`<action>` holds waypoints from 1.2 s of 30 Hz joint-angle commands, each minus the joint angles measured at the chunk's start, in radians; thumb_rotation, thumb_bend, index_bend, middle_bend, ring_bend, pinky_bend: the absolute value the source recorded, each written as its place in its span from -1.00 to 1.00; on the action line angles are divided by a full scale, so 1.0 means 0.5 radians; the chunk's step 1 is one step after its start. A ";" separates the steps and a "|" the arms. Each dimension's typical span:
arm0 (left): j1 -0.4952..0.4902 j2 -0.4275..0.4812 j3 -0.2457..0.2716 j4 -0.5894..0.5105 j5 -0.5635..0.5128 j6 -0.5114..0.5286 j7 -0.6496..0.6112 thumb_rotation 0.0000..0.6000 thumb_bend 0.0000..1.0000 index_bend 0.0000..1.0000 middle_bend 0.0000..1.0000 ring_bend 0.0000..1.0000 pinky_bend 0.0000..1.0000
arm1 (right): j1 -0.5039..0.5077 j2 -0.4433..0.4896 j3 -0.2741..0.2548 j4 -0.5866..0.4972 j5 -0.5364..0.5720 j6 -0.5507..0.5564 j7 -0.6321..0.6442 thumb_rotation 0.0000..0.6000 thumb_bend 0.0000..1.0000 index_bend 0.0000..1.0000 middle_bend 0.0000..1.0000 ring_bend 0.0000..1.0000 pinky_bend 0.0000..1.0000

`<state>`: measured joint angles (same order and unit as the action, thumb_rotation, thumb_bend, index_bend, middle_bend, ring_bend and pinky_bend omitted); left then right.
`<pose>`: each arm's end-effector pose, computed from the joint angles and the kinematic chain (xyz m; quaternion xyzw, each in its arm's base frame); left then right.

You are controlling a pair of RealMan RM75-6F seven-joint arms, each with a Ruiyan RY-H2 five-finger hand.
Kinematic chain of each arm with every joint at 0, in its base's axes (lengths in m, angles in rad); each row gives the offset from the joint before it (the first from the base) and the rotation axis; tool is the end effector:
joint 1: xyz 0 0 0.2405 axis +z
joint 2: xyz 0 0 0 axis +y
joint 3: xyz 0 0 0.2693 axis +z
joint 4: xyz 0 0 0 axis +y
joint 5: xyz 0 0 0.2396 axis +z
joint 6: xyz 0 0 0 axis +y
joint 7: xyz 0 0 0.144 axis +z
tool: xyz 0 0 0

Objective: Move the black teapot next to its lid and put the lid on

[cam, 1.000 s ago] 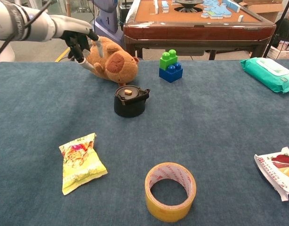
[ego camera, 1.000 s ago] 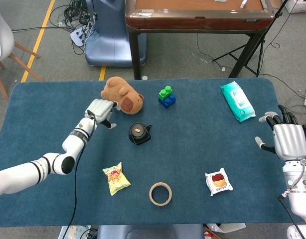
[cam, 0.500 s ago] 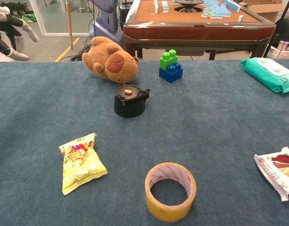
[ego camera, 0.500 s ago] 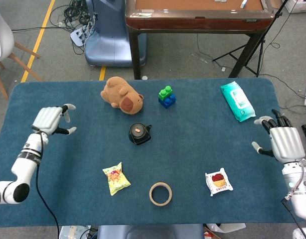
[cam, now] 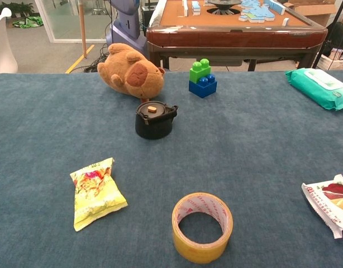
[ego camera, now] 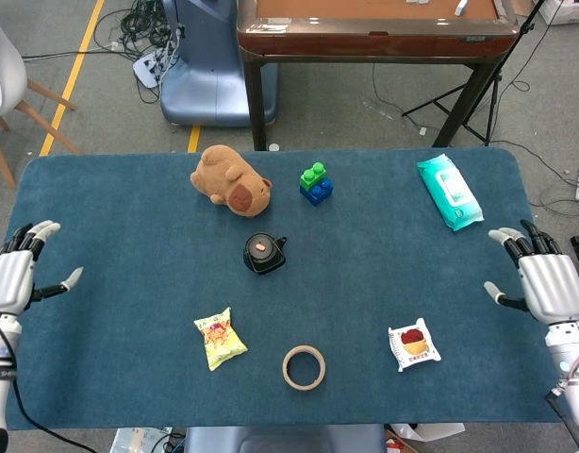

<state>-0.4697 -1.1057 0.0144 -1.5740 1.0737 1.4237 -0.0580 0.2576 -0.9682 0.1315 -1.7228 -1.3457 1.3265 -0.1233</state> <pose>-0.3182 0.2977 0.1566 -0.5504 -0.4039 -0.4039 0.6089 -0.3026 -0.2568 0.1764 0.6252 -0.3446 0.3543 0.6040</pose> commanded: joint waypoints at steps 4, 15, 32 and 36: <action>0.326 -0.099 0.073 0.021 0.228 0.321 -0.074 -0.02 -0.57 -0.70 -0.77 -0.91 -0.75 | -0.068 -0.044 -0.033 0.055 -0.039 0.071 0.065 1.00 -0.59 -0.60 -0.58 -0.87 -0.70; 0.588 -0.233 0.082 0.051 0.451 0.578 0.167 -0.06 -0.57 -0.70 -0.79 -0.92 -0.77 | -0.178 -0.135 -0.095 0.115 -0.130 0.205 0.096 1.00 -0.59 -0.60 -0.58 -0.88 -0.70; 0.683 -0.235 -0.034 0.019 0.556 0.472 0.168 -0.07 -0.57 -0.70 -0.79 -0.92 -0.79 | -0.177 -0.144 -0.077 0.122 -0.080 0.125 0.090 1.00 -0.59 -0.60 -0.58 -0.89 -0.70; 0.672 -0.225 -0.064 0.005 0.577 0.430 0.198 -0.04 -0.57 -0.70 -0.79 -0.92 -0.79 | -0.175 -0.149 -0.074 0.127 -0.077 0.113 0.093 1.00 -0.59 -0.60 -0.58 -0.89 -0.71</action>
<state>-0.1316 -1.2200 -0.0139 -1.5687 1.3584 1.6431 0.0367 0.1702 -1.0425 0.0941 -1.6595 -1.3840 1.3828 -0.0770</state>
